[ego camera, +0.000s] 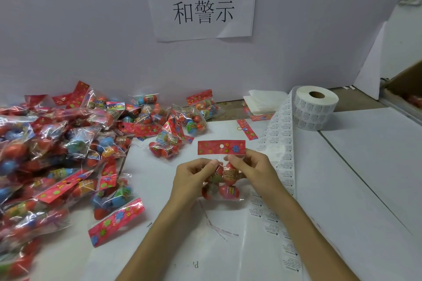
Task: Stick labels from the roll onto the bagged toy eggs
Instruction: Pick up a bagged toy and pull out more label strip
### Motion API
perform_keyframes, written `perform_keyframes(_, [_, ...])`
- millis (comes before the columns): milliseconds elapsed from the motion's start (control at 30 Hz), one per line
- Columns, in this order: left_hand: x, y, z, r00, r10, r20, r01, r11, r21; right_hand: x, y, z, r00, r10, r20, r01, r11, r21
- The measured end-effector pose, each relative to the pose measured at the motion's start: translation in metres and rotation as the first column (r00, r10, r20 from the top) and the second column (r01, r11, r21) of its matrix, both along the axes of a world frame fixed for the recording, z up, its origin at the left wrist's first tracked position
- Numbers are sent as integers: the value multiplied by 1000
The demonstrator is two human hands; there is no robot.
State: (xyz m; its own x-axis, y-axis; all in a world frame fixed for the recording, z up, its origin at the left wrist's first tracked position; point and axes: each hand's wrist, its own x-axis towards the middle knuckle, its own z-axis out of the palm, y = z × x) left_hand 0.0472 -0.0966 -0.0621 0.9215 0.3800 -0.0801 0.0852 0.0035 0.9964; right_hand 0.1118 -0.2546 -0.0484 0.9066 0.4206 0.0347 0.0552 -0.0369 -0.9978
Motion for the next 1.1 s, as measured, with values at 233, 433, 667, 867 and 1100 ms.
perform_keyframes(233, [0, 2, -3, 998, 25, 65, -28, 999, 45, 1, -1, -3, 998, -13, 65, 15, 999, -35])
perform_keyframes(433, [-1, 11, -9, 970, 219, 102, -235, 955, 182, 23, -23, 1, 831, -444, 335, 443, 893, 85])
perform_keyframes(667, [0, 27, -7, 934, 335, 123, -354, 913, 200, 48, -62, -14, 770, -565, 294, 625, 581, -521])
perform_keyframes(867, [-4, 16, -6, 938, 289, 192, -345, 837, 424, 42, -53, -11, 813, -573, 102, 581, 791, -194])
perform_keyframes(1100, [-6, 0, -7, 933, 101, 344, -231, 903, 363, 37, -47, -6, 942, -220, -255, 196, 974, -116])
